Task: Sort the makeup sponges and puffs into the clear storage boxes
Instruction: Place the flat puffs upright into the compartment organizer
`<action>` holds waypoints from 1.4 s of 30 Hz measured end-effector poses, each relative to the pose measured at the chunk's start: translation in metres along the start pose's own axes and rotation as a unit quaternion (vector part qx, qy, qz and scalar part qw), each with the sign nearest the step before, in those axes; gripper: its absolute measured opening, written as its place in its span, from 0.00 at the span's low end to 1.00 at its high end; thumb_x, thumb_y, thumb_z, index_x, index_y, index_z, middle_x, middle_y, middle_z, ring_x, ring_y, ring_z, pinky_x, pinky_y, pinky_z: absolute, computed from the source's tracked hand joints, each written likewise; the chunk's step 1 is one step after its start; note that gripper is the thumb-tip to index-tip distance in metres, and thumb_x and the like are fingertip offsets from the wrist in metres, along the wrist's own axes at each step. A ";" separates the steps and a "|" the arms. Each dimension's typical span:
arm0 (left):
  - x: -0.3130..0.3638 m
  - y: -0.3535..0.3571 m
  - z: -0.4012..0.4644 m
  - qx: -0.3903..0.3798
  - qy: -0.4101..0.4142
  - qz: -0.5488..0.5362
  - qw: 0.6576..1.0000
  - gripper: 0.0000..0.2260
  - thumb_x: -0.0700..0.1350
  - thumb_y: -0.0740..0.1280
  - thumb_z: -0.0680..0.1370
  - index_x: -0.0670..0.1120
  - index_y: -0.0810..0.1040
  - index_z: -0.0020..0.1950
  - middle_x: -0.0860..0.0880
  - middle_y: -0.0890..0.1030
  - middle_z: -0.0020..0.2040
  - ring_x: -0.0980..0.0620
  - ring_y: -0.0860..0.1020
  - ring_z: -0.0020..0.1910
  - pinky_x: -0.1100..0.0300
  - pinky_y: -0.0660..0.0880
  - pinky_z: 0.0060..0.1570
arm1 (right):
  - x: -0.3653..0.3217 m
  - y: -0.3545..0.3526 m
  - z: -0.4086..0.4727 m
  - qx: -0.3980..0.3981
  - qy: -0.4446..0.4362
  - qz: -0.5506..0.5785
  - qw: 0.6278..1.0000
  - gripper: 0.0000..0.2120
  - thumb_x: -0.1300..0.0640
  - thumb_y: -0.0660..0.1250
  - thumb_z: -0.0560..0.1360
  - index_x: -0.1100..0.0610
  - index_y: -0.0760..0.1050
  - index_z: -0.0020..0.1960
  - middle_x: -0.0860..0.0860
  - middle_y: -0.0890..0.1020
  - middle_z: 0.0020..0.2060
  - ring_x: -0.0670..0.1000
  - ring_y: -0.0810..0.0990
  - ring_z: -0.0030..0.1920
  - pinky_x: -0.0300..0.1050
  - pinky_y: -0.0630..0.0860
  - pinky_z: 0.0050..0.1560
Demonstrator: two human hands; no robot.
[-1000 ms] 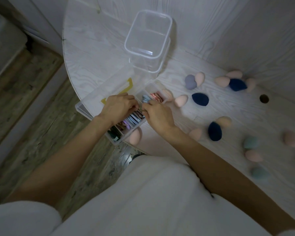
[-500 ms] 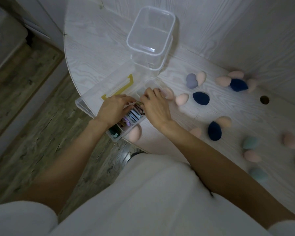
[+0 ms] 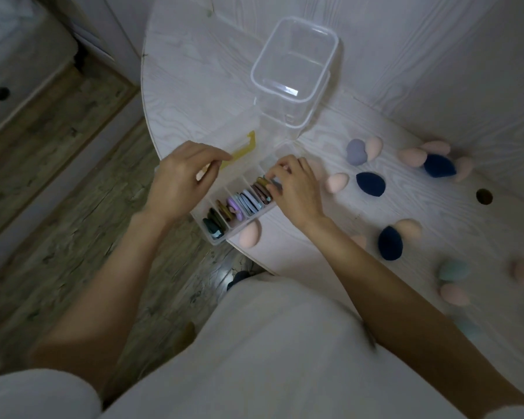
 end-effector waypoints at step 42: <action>0.008 0.109 -0.080 -0.165 -0.117 0.093 0.975 0.27 0.59 0.52 0.76 0.55 0.55 0.75 0.47 0.61 0.75 0.41 0.54 0.74 0.39 0.49 0.69 | 0.060 -0.039 -0.079 0.018 0.106 0.131 0.985 0.20 0.59 0.61 0.78 0.52 0.67 0.69 0.53 0.69 0.66 0.53 0.67 0.65 0.45 0.69 0.64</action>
Point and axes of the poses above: each hand's wrist, its own z-axis towards the middle knuckle, its own y-axis out of the palm, x = y × z, the point moved 8 cm from there along z, towards the middle knuckle
